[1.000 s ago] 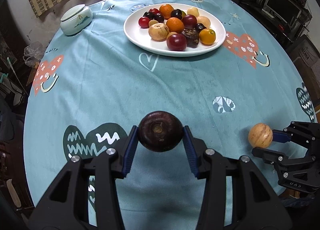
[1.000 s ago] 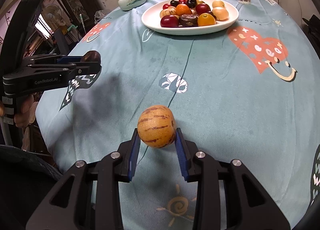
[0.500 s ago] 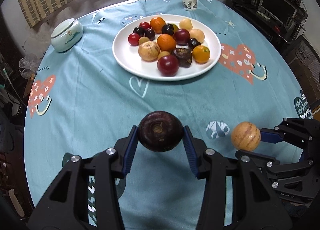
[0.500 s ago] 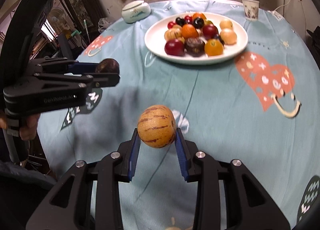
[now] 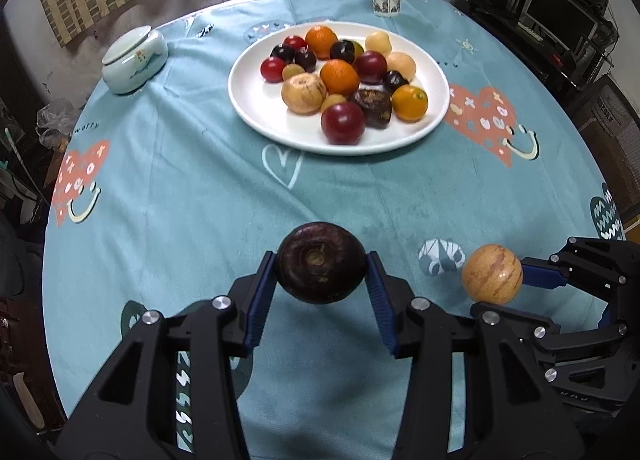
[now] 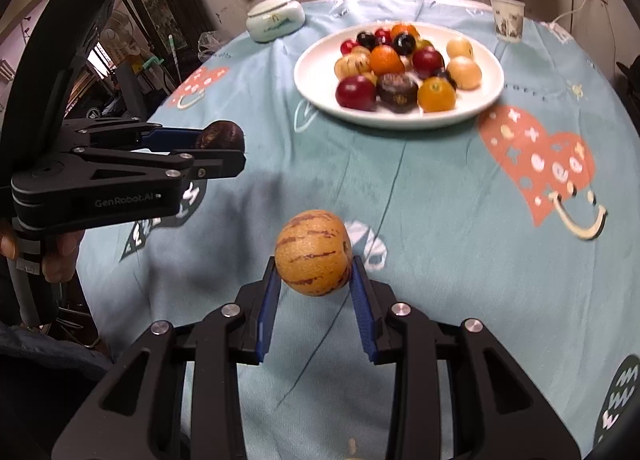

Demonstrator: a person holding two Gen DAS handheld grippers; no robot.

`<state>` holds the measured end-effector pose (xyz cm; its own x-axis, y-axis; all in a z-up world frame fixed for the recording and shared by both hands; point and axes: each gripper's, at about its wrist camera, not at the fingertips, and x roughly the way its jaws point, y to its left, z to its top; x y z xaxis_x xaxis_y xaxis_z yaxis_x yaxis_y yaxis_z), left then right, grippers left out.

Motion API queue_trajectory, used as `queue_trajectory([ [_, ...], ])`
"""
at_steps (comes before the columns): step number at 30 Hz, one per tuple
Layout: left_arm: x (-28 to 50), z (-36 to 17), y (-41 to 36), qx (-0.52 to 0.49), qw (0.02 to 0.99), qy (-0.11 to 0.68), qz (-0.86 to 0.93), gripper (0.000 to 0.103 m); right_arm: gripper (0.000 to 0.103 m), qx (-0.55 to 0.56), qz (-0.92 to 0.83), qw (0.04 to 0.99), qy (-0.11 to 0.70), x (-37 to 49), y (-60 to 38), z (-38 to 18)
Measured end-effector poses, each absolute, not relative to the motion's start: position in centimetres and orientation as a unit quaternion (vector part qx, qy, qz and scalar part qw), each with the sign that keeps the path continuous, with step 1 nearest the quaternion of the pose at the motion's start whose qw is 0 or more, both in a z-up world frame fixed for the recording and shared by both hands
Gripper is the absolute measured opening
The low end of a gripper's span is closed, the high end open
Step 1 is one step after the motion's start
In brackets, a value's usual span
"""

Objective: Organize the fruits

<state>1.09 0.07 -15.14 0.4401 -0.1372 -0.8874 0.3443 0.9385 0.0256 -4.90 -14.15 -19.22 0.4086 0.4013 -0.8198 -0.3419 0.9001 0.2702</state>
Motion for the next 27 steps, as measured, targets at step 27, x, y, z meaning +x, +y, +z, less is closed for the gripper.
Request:
queue_trajectory([
  [27, 4.7, -11.5, 0.7, 0.078, 0.870, 0.466, -0.142, 0.045, 0.035, 0.020, 0.200, 0.877, 0.436, 0.0, -15.7, -14.9],
])
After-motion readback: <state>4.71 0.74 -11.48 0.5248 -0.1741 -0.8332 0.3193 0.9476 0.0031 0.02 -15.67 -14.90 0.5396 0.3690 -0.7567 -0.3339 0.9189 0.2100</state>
